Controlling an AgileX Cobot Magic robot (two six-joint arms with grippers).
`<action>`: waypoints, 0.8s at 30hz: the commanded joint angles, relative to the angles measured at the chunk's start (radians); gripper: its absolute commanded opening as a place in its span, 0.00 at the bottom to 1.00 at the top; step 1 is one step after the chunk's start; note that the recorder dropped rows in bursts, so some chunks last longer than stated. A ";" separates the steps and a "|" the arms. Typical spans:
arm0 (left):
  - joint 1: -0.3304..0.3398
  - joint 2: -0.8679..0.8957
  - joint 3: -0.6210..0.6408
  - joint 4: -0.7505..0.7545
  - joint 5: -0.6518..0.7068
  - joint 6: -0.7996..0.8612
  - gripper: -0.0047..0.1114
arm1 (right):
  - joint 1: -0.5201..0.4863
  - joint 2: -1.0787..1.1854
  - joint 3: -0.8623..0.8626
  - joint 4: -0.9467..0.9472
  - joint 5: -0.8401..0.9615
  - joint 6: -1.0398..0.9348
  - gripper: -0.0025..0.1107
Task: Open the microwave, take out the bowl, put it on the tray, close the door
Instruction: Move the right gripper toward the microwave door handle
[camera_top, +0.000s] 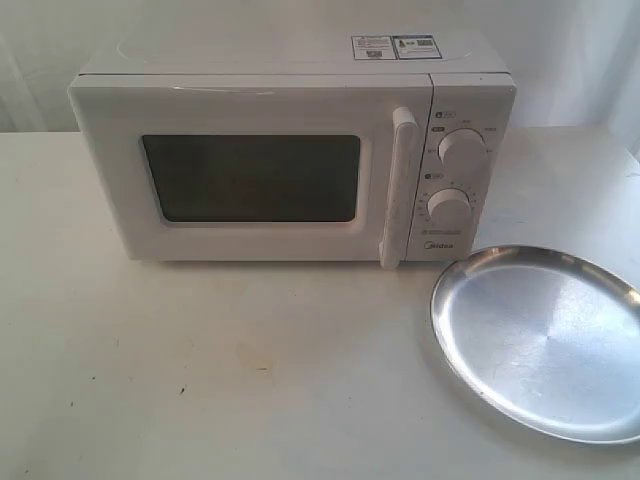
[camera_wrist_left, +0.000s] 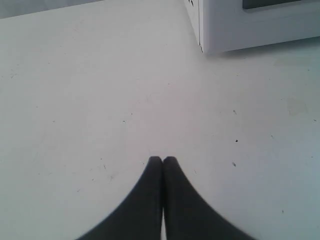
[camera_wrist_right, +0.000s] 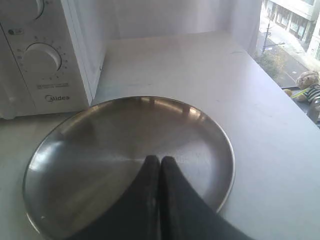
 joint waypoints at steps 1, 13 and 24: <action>-0.004 -0.002 -0.002 -0.007 0.002 -0.004 0.04 | -0.003 -0.006 0.002 0.000 -0.029 0.004 0.02; -0.004 -0.002 -0.002 -0.007 0.002 -0.004 0.04 | -0.003 -0.006 0.002 0.040 -0.902 0.428 0.02; -0.004 -0.002 -0.002 -0.007 0.002 -0.004 0.04 | -0.003 0.673 -0.442 -0.688 -0.961 0.631 0.02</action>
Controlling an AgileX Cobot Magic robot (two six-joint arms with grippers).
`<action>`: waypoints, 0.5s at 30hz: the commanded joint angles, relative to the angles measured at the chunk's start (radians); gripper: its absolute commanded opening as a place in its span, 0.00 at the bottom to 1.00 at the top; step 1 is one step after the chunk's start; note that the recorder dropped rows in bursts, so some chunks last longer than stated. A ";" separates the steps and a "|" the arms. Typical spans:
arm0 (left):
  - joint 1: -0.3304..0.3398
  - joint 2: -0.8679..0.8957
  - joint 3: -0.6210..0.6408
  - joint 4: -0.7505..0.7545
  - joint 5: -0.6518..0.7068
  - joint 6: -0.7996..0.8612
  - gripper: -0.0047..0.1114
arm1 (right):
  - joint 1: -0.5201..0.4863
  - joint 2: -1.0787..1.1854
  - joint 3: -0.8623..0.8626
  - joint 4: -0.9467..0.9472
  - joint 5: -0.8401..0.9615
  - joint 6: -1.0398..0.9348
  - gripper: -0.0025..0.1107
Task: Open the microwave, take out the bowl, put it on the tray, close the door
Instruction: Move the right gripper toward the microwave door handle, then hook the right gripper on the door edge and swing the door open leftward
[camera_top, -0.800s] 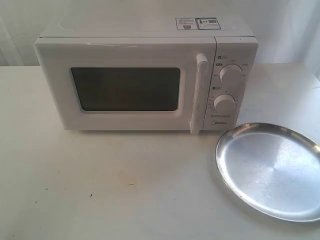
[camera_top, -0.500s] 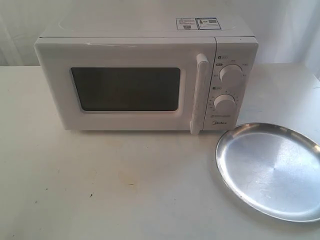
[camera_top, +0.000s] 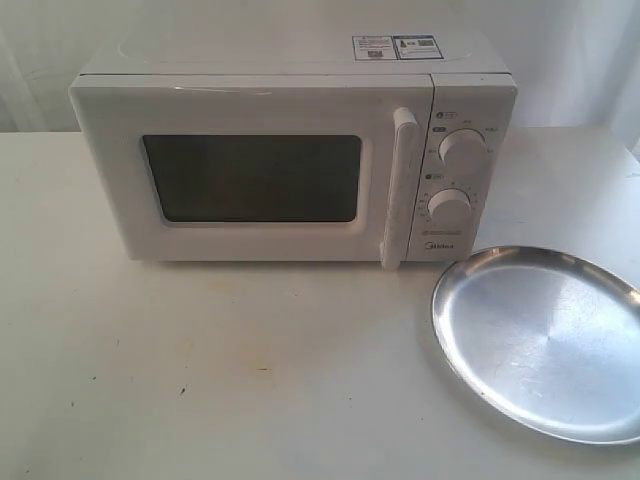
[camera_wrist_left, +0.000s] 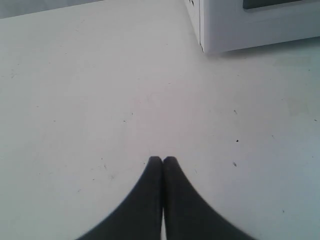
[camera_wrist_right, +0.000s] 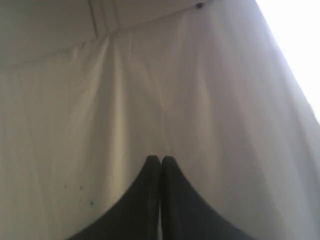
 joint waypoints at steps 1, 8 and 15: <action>-0.004 -0.002 -0.002 -0.007 0.002 -0.004 0.04 | -0.003 0.413 -0.241 -0.708 -0.041 0.363 0.02; -0.004 -0.002 -0.002 -0.007 0.002 -0.004 0.04 | -0.008 1.043 -0.513 -1.415 -0.515 0.584 0.02; -0.004 -0.002 -0.002 -0.007 0.002 -0.004 0.04 | -0.008 1.303 -0.546 -1.367 -0.582 0.480 0.02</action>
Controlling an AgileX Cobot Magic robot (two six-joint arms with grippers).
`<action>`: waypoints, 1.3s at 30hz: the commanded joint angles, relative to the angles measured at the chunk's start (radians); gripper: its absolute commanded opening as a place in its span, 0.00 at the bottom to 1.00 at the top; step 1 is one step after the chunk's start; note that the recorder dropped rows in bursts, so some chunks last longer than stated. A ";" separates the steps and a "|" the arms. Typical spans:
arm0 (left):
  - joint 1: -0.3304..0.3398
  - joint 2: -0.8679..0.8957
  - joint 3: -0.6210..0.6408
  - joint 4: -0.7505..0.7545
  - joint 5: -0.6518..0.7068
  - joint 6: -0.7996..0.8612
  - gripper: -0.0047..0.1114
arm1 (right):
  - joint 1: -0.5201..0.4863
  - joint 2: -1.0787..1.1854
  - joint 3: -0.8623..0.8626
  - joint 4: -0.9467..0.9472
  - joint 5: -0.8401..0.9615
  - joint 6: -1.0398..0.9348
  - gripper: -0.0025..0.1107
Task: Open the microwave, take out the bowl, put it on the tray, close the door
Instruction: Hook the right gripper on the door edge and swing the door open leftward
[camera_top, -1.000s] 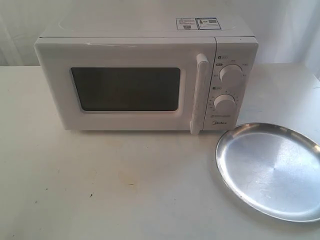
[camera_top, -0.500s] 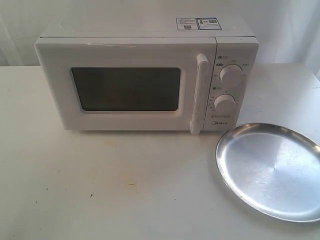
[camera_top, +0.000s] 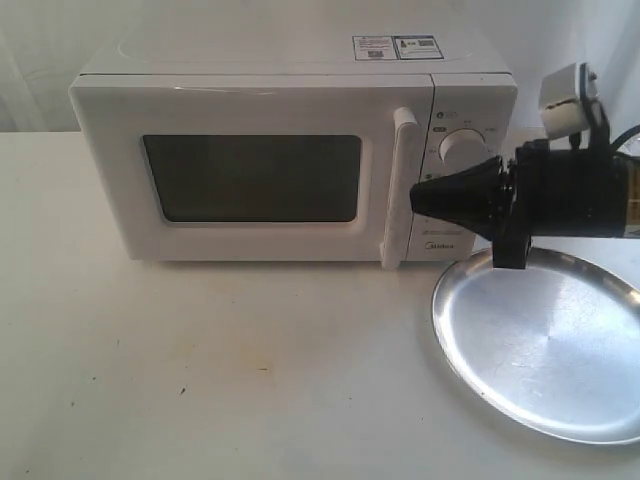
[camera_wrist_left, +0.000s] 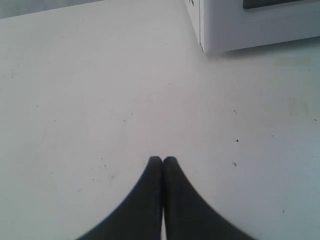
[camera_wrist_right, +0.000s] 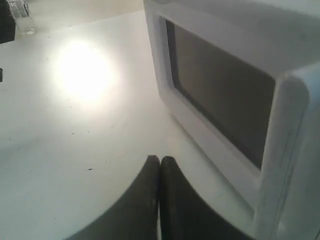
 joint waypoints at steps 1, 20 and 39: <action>-0.004 -0.002 -0.002 -0.007 0.002 -0.004 0.04 | -0.003 0.104 -0.014 0.006 0.059 -0.090 0.02; -0.004 -0.002 -0.002 -0.007 0.002 -0.004 0.04 | 0.084 0.144 -0.022 0.323 0.233 -0.427 0.59; -0.004 -0.002 -0.002 -0.007 0.002 -0.004 0.04 | 0.260 0.280 -0.108 0.306 0.214 -0.662 0.02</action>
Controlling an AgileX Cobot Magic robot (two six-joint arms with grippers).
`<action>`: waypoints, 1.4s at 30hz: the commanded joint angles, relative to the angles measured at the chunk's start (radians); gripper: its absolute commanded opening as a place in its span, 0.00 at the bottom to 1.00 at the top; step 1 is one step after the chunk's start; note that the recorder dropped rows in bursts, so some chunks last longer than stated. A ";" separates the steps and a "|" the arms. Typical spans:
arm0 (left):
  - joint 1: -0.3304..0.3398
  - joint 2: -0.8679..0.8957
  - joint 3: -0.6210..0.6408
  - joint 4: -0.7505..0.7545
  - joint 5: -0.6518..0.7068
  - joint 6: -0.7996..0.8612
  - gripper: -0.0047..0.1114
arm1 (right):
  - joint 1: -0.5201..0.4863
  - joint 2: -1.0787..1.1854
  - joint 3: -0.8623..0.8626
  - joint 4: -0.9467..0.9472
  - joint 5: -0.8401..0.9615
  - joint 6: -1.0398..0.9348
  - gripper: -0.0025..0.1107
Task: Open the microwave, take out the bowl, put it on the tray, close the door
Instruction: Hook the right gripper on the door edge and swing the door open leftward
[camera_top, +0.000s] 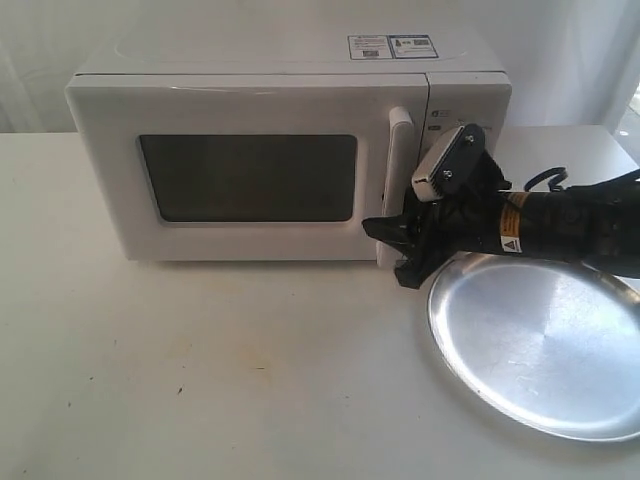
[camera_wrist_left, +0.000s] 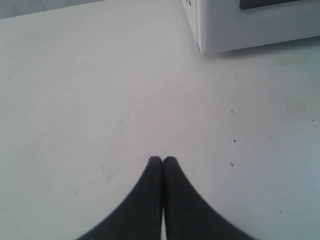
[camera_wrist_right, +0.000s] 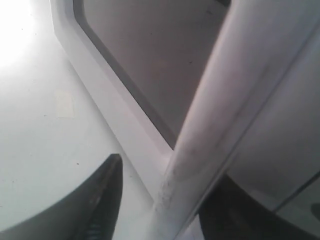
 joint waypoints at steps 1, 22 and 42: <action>-0.004 -0.002 -0.002 -0.007 0.002 -0.004 0.04 | 0.029 0.023 -0.041 -0.136 -0.202 -0.076 0.02; -0.004 -0.002 -0.002 -0.007 0.002 -0.004 0.04 | 0.025 -0.210 0.005 -0.461 -0.251 0.354 0.13; -0.004 -0.002 -0.002 -0.007 0.002 -0.004 0.04 | 0.047 -0.542 0.255 -0.588 -0.421 1.036 0.32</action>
